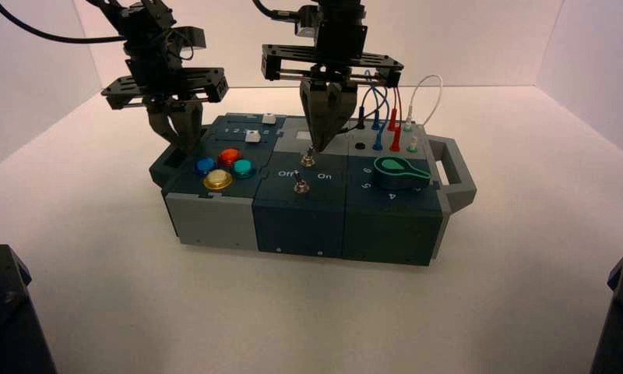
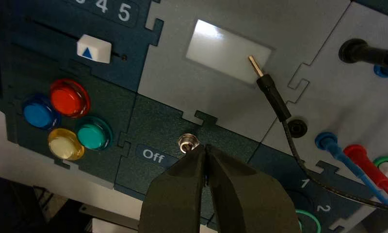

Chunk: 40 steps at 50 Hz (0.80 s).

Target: Flip the top switch off with the right gripper.

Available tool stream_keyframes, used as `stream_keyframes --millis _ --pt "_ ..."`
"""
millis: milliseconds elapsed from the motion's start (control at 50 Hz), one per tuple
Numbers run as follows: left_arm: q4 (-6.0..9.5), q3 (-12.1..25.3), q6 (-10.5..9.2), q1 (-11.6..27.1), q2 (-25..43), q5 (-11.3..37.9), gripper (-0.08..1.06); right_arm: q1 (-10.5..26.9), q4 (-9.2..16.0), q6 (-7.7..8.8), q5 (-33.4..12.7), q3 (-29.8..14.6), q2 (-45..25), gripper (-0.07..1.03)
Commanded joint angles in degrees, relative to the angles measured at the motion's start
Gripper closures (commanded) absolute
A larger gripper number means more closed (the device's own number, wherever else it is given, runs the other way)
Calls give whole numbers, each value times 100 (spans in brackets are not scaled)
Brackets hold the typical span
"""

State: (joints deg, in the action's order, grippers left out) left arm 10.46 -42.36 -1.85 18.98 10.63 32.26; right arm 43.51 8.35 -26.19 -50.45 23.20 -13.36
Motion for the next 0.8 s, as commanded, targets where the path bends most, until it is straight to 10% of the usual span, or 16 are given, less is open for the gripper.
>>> stream_keyframes --millis 20,800 --pt "-26 -35 62 70 343 -220 101 123 -9 -97 -53 -123 97 98" --pt "-26 -35 70 88 369 -220 101 536 -18 -264 -396 -466 -132 98"
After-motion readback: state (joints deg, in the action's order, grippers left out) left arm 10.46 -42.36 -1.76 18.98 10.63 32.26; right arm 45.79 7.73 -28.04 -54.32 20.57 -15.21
